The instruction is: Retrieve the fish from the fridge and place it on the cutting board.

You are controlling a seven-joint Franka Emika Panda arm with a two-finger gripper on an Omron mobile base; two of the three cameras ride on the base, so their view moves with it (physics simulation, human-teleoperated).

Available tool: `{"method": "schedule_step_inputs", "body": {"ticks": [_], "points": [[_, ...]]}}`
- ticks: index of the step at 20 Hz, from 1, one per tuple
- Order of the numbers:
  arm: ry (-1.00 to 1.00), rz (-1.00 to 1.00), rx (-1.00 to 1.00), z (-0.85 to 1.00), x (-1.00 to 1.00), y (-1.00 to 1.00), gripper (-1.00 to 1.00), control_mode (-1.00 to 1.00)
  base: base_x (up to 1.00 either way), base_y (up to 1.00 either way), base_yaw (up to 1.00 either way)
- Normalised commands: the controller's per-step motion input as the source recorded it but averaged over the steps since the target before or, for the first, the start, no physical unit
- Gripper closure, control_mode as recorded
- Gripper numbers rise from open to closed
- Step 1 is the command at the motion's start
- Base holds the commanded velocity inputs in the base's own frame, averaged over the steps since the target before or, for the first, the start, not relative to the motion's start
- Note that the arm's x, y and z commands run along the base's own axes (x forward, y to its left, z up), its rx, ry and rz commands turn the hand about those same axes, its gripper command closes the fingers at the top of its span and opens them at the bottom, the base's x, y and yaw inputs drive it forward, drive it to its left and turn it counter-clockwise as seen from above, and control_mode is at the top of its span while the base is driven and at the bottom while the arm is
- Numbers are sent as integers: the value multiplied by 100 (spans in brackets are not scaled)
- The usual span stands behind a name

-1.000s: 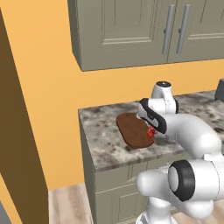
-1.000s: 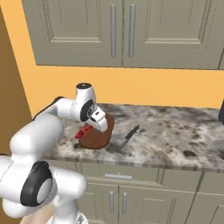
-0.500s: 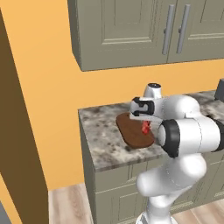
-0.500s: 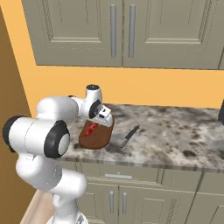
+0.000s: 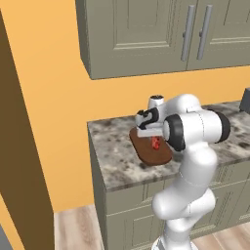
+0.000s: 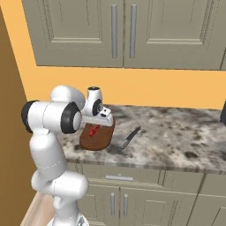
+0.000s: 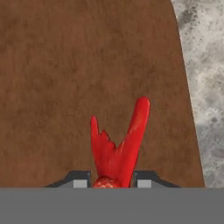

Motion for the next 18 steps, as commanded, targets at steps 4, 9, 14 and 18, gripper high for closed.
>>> {"method": "schedule_step_inputs", "body": {"ticks": [4, 9, 14, 18], "points": [[-4, 7, -3, -60, 0, 0, 100, -100, 0, 0, 0], [-2, 5, 0, -23, 0, 0, 100, -100, 0, 0, 0], [0, 2, 0, -5, 0, 0, -100, -100, 0, 0, 0], [1, 0, 2, 22, 0, 1, -100, -100, 0, 0, 0]]}}
